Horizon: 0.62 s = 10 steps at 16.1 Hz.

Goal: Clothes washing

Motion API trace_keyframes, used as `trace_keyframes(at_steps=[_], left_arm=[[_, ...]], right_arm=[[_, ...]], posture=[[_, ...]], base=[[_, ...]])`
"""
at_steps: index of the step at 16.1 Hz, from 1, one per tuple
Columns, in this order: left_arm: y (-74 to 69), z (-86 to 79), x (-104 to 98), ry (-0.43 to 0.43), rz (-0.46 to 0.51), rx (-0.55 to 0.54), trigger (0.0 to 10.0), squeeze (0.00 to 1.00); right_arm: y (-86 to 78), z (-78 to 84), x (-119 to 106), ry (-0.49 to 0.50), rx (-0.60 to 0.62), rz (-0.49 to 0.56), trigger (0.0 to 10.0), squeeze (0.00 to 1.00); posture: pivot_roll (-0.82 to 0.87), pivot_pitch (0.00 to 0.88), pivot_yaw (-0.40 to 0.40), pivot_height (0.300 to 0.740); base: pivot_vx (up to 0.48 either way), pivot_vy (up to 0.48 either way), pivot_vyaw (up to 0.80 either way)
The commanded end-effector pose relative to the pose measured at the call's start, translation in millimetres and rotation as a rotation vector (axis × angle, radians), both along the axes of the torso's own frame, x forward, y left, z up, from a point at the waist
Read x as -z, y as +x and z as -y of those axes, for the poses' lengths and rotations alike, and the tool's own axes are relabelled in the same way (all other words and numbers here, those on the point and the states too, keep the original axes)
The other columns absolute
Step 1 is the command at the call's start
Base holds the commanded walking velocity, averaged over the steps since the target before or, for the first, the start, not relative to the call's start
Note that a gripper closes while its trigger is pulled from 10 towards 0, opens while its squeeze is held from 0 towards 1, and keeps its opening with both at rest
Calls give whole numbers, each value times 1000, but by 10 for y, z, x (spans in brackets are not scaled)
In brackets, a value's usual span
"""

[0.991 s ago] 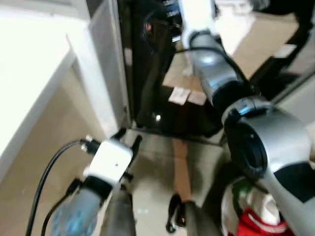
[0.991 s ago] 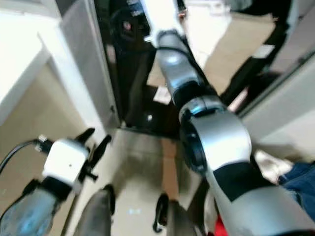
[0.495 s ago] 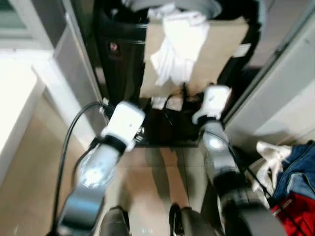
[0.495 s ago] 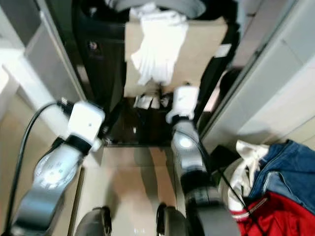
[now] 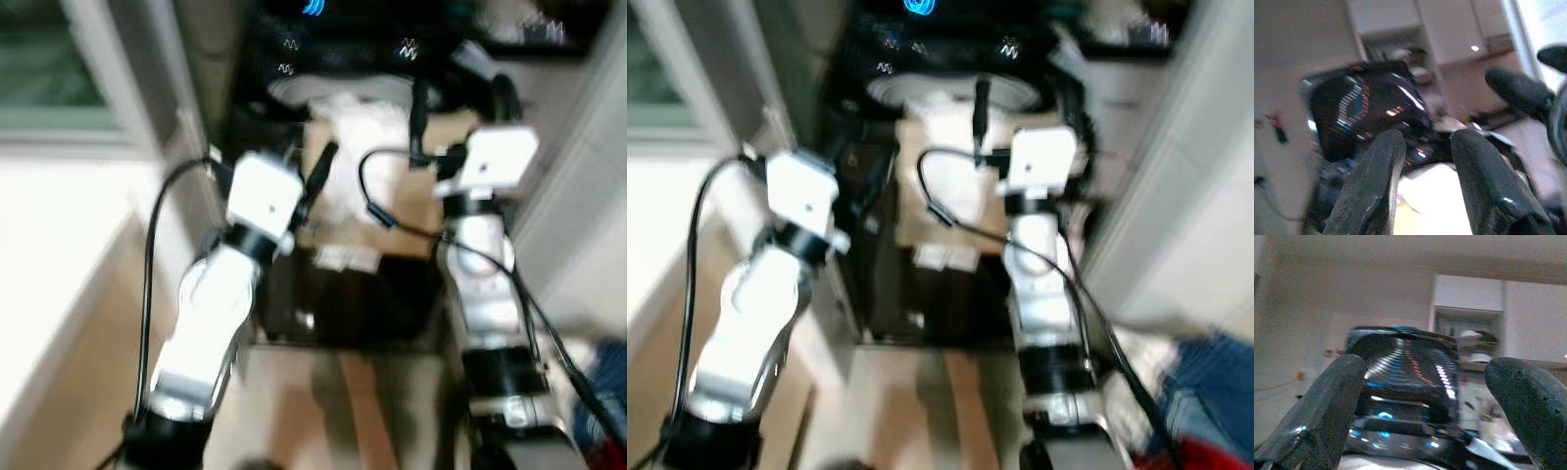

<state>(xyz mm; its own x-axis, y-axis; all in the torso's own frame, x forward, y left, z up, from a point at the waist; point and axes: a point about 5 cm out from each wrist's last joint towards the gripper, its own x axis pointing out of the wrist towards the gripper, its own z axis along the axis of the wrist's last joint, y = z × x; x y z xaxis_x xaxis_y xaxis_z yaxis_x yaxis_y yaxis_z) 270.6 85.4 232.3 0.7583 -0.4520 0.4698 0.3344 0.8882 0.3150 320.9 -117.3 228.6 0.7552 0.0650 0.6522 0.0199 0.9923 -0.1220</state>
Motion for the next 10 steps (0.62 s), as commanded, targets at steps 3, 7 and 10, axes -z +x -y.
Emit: trace_keyframes(at_steps=[3, 7, 10], left_arm=[[89, 2, 58, 12, -14, -7, 10000, 0], [123, 4, 58, 34, 2, -10, 10000, 0], [140, -30, 75, 17, 3, -37, 10000, 0]], right_arm=[[-9, -74, -19, -15, -14, -14, 10000, 0], [-6, -103, 69, -28, -48, -69, 10000, 0], [-45, -139, 426, -5, -211, -276, 10000, 0]], posture=[[-54, 0, -6, 740], [-48, 0, -16, 740], [-45, 0, -20, 740]], base=[[480, 0, 0], [480, 0, 0], [480, 0, 0]])
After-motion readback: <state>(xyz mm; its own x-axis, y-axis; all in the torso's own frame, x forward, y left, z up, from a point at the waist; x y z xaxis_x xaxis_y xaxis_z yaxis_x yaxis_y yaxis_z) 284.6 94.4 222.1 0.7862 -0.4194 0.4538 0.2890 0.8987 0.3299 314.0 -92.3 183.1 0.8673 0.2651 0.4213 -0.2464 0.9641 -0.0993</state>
